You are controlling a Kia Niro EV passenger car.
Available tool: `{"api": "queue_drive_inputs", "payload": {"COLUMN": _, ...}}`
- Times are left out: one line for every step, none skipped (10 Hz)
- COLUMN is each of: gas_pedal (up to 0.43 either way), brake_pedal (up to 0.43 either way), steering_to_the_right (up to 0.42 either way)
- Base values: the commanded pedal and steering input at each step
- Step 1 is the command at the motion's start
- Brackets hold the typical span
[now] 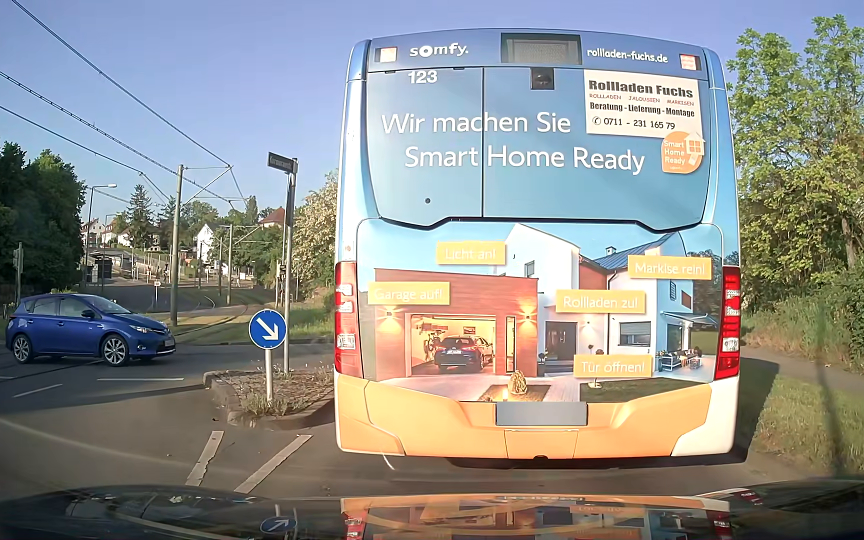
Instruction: Follow the waypoints while adhering to traffic rules and regulations
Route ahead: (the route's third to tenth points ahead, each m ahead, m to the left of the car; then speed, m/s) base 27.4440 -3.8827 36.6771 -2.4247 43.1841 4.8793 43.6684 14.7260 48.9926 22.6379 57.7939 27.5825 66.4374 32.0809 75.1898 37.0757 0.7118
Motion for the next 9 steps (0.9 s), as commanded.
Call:
{"api": "queue_drive_inputs", "payload": {"gas_pedal": 0.0, "brake_pedal": 0.232, "steering_to_the_right": 0.018}}
{"api": "queue_drive_inputs", "payload": {"gas_pedal": 0.0, "brake_pedal": 0.232, "steering_to_the_right": 0.019}}
{"api": "queue_drive_inputs", "payload": {"gas_pedal": 0.0, "brake_pedal": 0.232, "steering_to_the_right": 0.02}}
{"api": "queue_drive_inputs", "payload": {"gas_pedal": 0.0, "brake_pedal": 0.232, "steering_to_the_right": 0.022}}
{"api": "queue_drive_inputs", "payload": {"gas_pedal": 0.0, "brake_pedal": 0.232, "steering_to_the_right": 0.023}}
{"api": "queue_drive_inputs", "payload": {"gas_pedal": 0.0, "brake_pedal": 0.238, "steering_to_the_right": 0.024}}
{"api": "queue_drive_inputs", "payload": {"gas_pedal": 0.0, "brake_pedal": 0.232, "steering_to_the_right": 0.024}}
{"api": "queue_drive_inputs", "payload": {"gas_pedal": 0.0, "brake_pedal": 0.238, "steering_to_the_right": 0.024}}
{"api": "queue_drive_inputs", "payload": {"gas_pedal": 0.0, "brake_pedal": 0.238, "steering_to_the_right": 0.025}}
